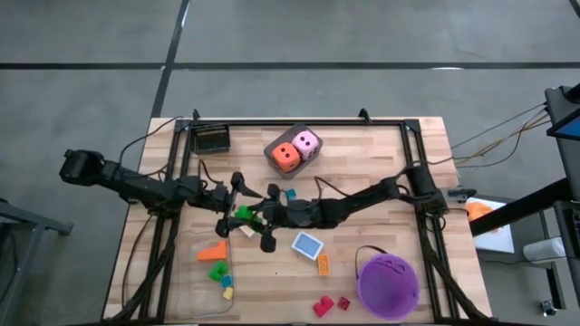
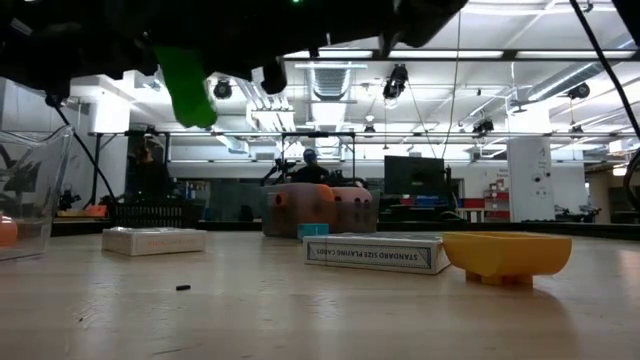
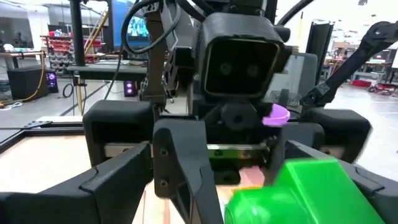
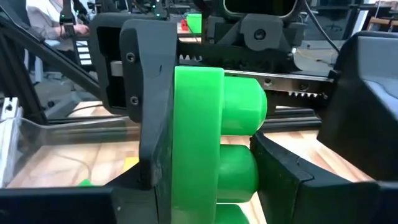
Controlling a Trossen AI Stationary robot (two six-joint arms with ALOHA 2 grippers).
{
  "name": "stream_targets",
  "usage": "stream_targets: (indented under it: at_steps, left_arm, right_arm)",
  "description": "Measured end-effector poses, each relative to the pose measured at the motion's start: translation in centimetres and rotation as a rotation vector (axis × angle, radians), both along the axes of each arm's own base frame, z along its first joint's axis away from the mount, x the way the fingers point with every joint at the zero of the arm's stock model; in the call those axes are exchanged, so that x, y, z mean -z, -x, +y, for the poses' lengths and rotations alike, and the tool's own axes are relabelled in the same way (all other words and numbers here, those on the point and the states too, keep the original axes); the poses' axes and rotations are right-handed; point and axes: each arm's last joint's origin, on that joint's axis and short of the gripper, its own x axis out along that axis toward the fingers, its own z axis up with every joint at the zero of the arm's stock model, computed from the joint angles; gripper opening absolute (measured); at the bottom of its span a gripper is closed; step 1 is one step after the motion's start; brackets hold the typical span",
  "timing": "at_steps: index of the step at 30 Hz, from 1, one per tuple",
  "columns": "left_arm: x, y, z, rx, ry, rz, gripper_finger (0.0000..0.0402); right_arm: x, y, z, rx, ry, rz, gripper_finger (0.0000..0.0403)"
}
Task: Pick & Place Toys
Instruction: Put the green game piece into the transparent bin
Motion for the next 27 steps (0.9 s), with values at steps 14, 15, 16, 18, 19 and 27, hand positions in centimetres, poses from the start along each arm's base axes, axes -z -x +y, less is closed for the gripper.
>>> stream_targets:
  at_steps: [14,15,16,18,19,27]
  left_arm:
    - [0.0,0.3,-0.1,0.041,-0.067,-0.026,0.0231]
    - [-0.1,0.3,-0.2,0.064,-0.083,-0.037,0.0217]
    - [-0.1,0.3,-0.3,0.083,-0.087,-0.040,0.0206]
    - [-0.1,0.3,-0.4,0.123,-0.093,-0.039,0.0189]
    - [-0.1,0.3,-0.5,0.132,-0.097,-0.039,0.0184]
    - [-0.1,0.3,-0.5,0.132,-0.111,-0.044,0.0166]
  right_arm:
    - [-0.1,-0.1,0.3,0.051,0.063,-0.020,0.0157]
    - [-0.1,0.0,0.4,0.054,0.070,-0.025,0.0157]
    - [-0.2,0.0,0.6,0.034,0.082,-0.027,0.0157]
    - [-0.2,0.0,0.9,0.018,0.096,-0.032,0.0157]
    - [-0.2,0.1,1.0,0.015,0.098,-0.032,0.0157]
    - [-0.3,0.1,1.1,0.029,0.121,-0.036,0.0157]
